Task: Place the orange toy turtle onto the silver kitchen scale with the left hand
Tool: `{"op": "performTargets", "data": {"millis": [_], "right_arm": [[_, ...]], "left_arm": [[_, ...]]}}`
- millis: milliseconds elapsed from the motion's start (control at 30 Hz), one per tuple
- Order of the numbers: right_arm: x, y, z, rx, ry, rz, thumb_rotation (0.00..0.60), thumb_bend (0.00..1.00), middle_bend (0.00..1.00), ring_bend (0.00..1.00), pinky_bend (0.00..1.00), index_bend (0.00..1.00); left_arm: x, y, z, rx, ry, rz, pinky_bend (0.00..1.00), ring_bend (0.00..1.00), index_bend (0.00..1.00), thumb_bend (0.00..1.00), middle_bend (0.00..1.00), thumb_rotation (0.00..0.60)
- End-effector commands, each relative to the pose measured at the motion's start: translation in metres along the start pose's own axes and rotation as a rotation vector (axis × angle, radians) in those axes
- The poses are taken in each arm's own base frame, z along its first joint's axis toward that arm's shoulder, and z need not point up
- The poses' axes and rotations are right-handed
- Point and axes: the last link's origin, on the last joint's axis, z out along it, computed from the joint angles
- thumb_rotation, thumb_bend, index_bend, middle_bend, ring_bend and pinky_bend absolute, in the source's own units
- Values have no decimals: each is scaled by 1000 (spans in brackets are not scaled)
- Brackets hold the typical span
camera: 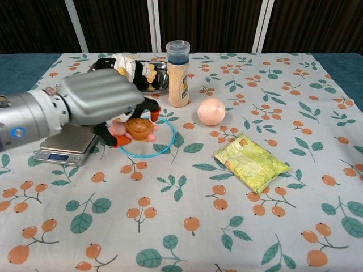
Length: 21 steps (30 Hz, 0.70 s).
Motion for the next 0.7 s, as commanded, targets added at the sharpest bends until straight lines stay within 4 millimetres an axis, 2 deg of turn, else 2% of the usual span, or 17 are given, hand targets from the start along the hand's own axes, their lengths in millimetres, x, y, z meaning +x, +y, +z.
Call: {"op": "performTargets", "data": {"millis": [33, 133, 267, 467, 700], "right_arm": [[-1, -2, 0, 4, -2, -1, 600, 501, 0, 13, 0, 7], [-2, -4, -1, 9, -7, -5, 600, 500, 0, 13, 0, 6], [-4, -6, -1, 13, -11, -12, 600, 501, 0, 14, 0, 6], [-5, -7, -1, 9, -14, -16, 600, 500, 0, 14, 0, 6], [-4, -5, 0, 3, -8, -15, 600, 500, 0, 14, 0, 6]], "left_arm": [[-6, -36, -32, 77, -9, -8, 487, 430, 322, 310, 562, 600], [-12, -63, -52, 147, -18, -22, 485, 430, 323, 310, 564, 600], [-20, -85, -68, 198, -30, -52, 485, 430, 322, 310, 565, 600], [-37, -104, -77, 237, -71, -65, 485, 430, 321, 310, 567, 600], [-58, -116, -75, 278, -109, -87, 485, 430, 316, 309, 562, 600]]}}
